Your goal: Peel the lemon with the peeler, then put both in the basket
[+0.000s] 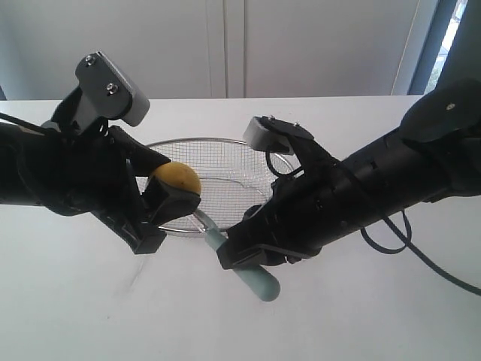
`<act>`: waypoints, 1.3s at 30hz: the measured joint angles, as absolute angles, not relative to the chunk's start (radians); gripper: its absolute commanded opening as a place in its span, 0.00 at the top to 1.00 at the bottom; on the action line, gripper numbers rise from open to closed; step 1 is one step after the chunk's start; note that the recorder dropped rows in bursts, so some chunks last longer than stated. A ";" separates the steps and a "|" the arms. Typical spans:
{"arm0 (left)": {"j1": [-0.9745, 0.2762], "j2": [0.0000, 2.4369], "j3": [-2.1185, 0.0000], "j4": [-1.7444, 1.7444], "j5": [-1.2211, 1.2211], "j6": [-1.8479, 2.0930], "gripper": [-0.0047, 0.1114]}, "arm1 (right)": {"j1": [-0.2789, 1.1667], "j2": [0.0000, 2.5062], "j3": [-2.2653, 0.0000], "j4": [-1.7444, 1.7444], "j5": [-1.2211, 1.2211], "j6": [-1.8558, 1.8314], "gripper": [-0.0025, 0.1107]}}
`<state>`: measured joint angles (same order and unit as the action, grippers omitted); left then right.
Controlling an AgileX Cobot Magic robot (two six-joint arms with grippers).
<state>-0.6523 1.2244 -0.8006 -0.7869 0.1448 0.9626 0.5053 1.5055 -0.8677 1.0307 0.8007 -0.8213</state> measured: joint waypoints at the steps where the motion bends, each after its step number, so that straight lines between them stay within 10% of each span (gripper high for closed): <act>1: -0.652 1.224 -0.801 -0.787 0.145 0.963 0.96 | 0.505 1.505 -0.868 1.031 0.799 -0.821 0.98; 39: -0.652 1.227 -0.801 -0.787 0.145 0.963 0.96 | 0.504 1.119 -0.838 0.360 0.474 -0.342 0.98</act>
<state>-0.6523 1.2266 -0.8006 -0.7869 0.1448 0.9626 0.5036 1.1187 -0.8377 0.3601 0.4741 -0.3417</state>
